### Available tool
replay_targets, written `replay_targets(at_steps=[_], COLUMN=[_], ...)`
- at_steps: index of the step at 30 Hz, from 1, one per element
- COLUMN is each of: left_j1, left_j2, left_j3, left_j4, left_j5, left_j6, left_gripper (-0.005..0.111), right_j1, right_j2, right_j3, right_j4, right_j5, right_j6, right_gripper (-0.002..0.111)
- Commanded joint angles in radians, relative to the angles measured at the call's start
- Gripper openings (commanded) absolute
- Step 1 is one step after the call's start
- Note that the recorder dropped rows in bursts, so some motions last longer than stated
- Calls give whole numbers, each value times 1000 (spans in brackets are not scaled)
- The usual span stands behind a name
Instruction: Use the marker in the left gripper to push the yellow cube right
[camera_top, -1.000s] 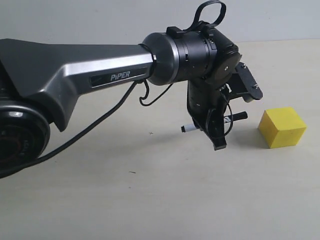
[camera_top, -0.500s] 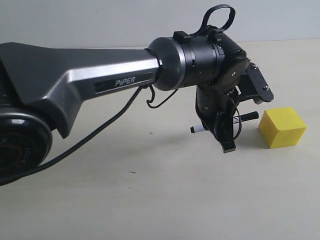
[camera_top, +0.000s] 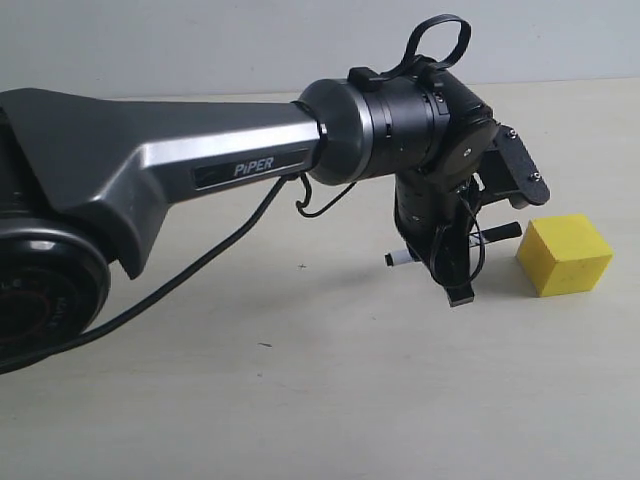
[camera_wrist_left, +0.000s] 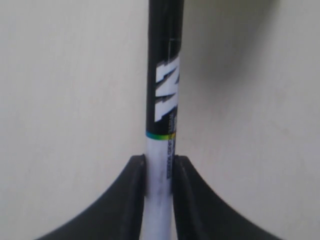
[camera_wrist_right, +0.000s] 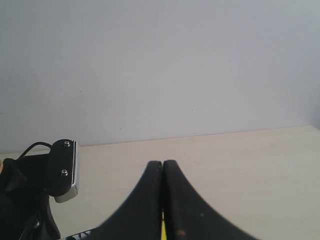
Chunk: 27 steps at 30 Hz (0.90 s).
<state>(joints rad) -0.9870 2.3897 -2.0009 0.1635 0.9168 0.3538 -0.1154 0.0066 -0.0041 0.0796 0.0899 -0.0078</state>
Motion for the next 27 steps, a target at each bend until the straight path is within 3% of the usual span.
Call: replay_targets(at_steps=[1,11,21,27], left_j1=[1,-1,11,12], left_j2=[-4,28,21,21], left_j3=[6,6,6,6], left_j4=[4,-12,32,26], left_j5=[31,-143,-92,-156], left_j6=[36,32,30,12], left_gripper=[0,0,0,0], right_j1=[-7,-7,-7,-7], right_j2=[-7,-7,-7,-7], right_j3=[4,4,4,4], right_j4=[-3,0,0,0], right_j5=[-2,-2,-2,-2], right_j6=[1,1,1,1], right_gripper=[0,0,0,0])
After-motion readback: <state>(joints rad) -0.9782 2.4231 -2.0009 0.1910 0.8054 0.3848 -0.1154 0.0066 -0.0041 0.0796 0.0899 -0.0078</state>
